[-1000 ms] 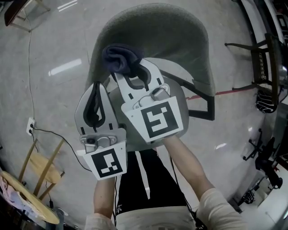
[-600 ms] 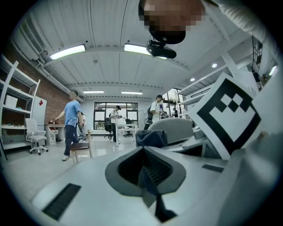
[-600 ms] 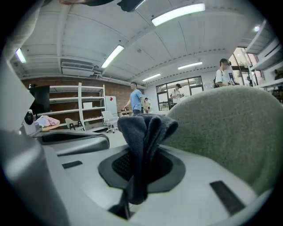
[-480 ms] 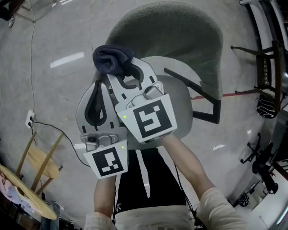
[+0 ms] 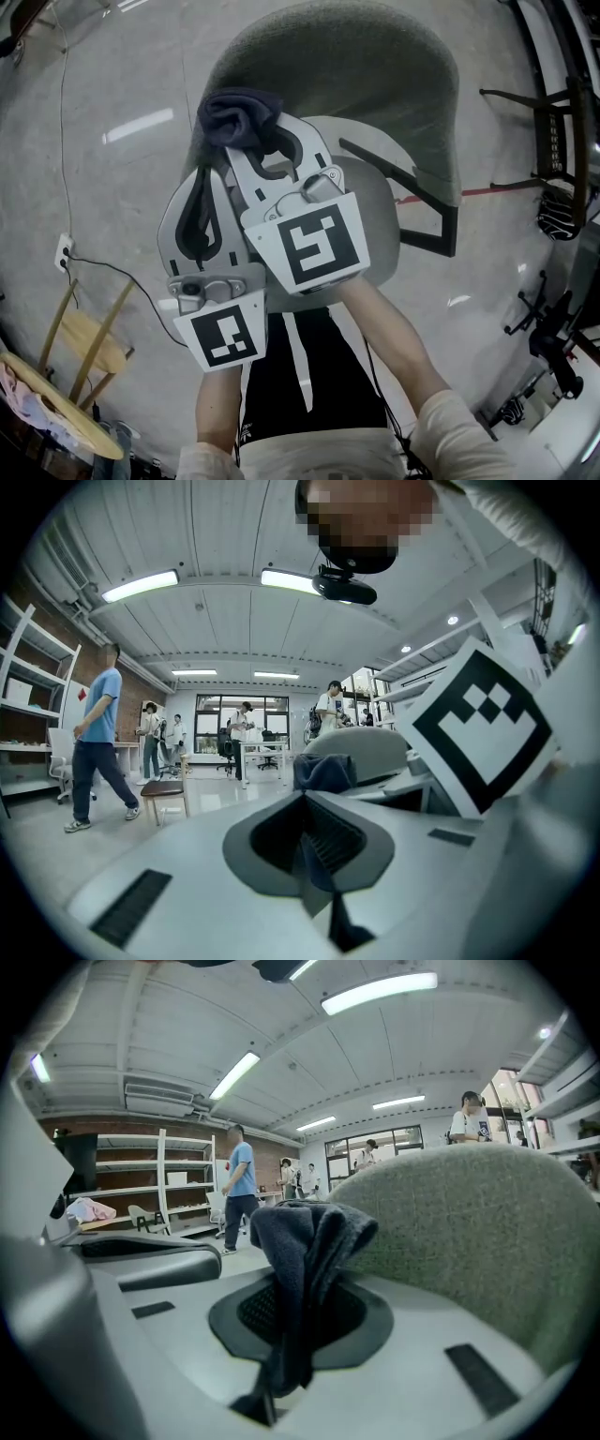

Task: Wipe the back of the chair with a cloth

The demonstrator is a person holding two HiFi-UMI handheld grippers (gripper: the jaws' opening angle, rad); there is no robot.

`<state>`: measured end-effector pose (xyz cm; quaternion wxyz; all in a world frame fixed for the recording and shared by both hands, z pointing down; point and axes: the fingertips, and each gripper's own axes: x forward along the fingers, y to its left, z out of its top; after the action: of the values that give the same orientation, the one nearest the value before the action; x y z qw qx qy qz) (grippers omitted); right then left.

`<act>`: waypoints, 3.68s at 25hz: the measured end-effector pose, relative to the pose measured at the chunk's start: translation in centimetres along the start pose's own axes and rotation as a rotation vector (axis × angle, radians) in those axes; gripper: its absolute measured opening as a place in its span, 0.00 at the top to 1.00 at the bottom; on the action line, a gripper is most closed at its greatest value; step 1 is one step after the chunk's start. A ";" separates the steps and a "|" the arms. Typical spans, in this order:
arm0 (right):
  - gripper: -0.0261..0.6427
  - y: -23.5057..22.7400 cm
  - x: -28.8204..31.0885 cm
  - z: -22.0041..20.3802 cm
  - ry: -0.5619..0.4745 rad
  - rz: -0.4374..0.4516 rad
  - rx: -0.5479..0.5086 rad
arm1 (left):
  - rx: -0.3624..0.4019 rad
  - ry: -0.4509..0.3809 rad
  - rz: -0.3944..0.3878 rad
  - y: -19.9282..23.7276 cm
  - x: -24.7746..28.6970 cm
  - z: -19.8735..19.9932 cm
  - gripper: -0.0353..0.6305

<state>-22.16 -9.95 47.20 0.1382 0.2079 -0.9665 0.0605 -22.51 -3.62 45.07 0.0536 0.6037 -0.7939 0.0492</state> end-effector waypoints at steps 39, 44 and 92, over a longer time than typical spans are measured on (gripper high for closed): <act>0.87 -21.4 -16.2 -5.3 0.057 -0.769 0.134 | 0.049 0.019 -0.173 -9.8 0.9 -0.7 0.92; 0.87 -16.2 -12.7 -2.6 -0.027 -0.535 0.051 | 0.049 0.003 -0.085 -7.6 -0.9 -0.9 0.92; 0.87 -2.4 1.2 -9.5 0.019 -0.109 -0.008 | -0.077 -0.046 0.089 0.4 -5.4 -2.6 0.92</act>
<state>-19.87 -10.90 56.77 0.1513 0.2592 -0.9525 0.0512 -21.37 1.98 46.85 0.0564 0.5663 -0.8222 0.0070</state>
